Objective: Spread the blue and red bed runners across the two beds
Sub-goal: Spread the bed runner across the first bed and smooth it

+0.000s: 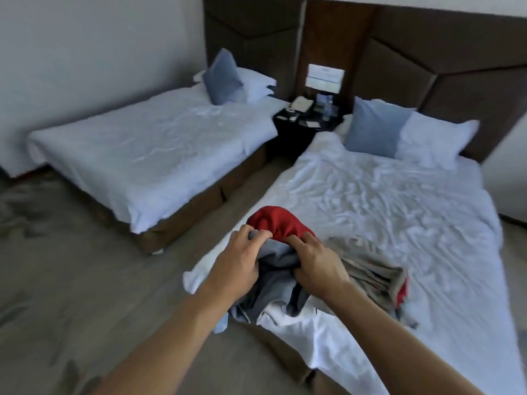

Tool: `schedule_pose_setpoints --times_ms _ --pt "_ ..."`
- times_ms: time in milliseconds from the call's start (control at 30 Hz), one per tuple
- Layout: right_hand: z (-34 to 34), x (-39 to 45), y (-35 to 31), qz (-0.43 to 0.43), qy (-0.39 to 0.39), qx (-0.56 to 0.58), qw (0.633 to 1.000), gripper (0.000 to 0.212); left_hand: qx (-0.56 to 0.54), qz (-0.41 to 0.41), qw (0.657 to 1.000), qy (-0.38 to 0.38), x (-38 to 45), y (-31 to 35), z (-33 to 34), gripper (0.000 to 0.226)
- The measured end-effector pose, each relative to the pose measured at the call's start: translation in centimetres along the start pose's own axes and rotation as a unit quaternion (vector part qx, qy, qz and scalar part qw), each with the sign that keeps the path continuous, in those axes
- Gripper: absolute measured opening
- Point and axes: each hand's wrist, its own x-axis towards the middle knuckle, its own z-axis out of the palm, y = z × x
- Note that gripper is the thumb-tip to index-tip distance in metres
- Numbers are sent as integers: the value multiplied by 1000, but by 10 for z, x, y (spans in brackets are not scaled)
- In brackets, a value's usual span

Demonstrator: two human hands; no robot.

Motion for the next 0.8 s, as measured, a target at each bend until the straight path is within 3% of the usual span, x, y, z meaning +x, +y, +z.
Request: schedule_pose_setpoints --times_ms 600,800 --pt "127 451 -265 -263 -91 58 959 55 94 -261 955 107 111 -397 -170 52" --pt "173 580 -366 -311 -100 63 943 53 103 -303 938 130 138 -536 -225 51"
